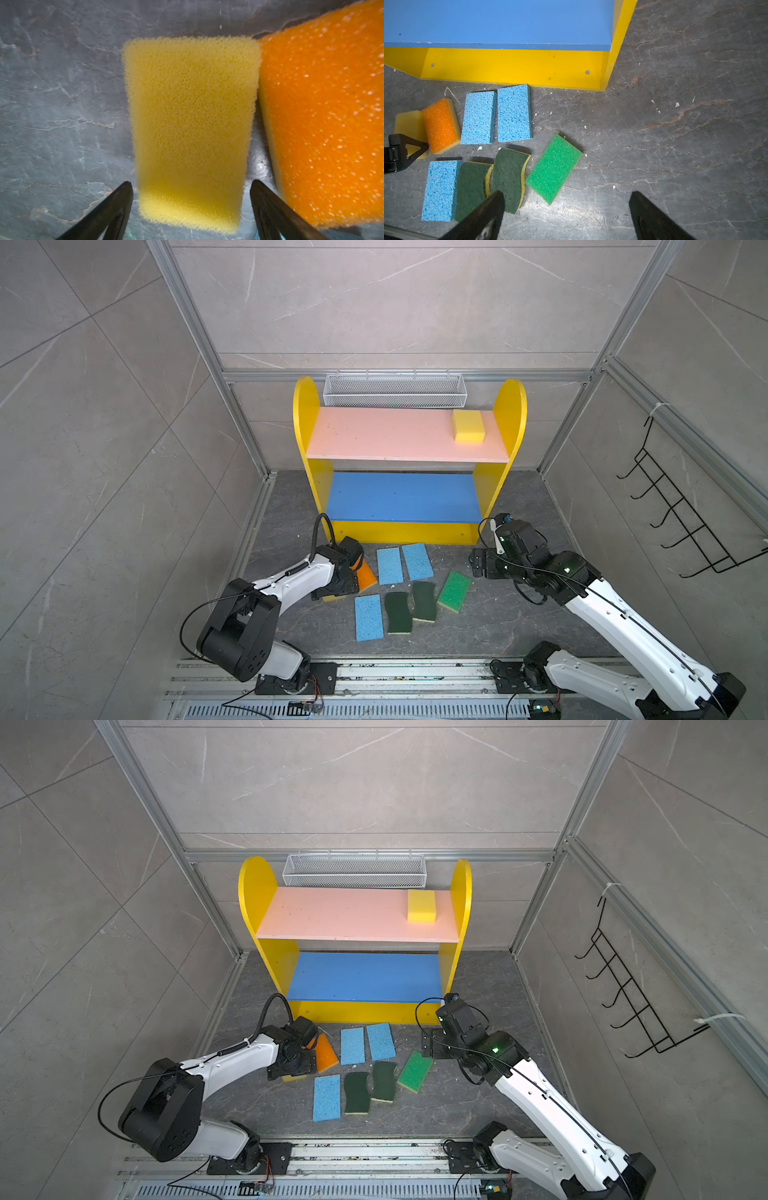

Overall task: Place and organize the cleaning sponges onto the shelf
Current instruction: 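Lift the yellow sponge with the left gripper up to the pink shelf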

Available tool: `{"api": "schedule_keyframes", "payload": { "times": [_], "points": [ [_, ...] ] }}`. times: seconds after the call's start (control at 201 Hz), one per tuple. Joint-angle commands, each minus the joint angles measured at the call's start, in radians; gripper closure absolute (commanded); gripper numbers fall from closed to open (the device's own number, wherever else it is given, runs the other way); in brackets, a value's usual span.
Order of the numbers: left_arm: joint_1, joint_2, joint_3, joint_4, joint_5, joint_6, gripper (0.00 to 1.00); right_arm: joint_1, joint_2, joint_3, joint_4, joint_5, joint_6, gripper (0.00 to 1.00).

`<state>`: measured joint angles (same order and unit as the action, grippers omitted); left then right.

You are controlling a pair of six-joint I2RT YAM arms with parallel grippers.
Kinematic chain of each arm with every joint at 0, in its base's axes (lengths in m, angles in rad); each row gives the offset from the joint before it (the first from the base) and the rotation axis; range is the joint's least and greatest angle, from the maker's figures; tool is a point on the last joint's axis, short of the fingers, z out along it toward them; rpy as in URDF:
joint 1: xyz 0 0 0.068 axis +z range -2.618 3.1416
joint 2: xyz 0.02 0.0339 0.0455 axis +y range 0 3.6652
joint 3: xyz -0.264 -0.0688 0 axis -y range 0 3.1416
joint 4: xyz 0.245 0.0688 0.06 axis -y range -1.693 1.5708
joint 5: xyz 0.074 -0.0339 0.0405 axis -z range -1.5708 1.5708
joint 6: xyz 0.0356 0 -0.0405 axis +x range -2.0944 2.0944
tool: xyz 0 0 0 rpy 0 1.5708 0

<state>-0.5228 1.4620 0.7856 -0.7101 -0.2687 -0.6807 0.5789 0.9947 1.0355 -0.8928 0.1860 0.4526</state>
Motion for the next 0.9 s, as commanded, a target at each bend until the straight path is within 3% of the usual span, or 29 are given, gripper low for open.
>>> {"api": "schedule_keyframes", "payload": {
  "times": [0.0, 0.264, 0.503, 0.657, 0.896],
  "points": [
    [0.006, 0.018, -0.013, 0.018, 0.020, -0.003, 0.10, -0.003, -0.007, 0.005, -0.023, 0.007, 0.007, 0.05],
    [0.012, -0.009, -0.095, 0.082, 0.070, -0.064, 0.12, -0.003, -0.012, 0.012, -0.031, 0.013, 0.003, 0.05],
    [0.014, -0.057, -0.146, 0.103, 0.063, -0.117, 0.20, -0.003, -0.011, 0.013, -0.034, 0.001, 0.005, 0.05],
    [0.014, -0.102, -0.160, 0.080, 0.055, -0.126, 0.39, -0.003, -0.010, 0.013, -0.034, 0.003, 0.003, 0.05],
    [0.012, -0.235, -0.137, -0.065, 0.025, -0.148, 0.37, -0.004, -0.009, 0.016, -0.032, -0.007, -0.002, 0.05]
  ]
}}
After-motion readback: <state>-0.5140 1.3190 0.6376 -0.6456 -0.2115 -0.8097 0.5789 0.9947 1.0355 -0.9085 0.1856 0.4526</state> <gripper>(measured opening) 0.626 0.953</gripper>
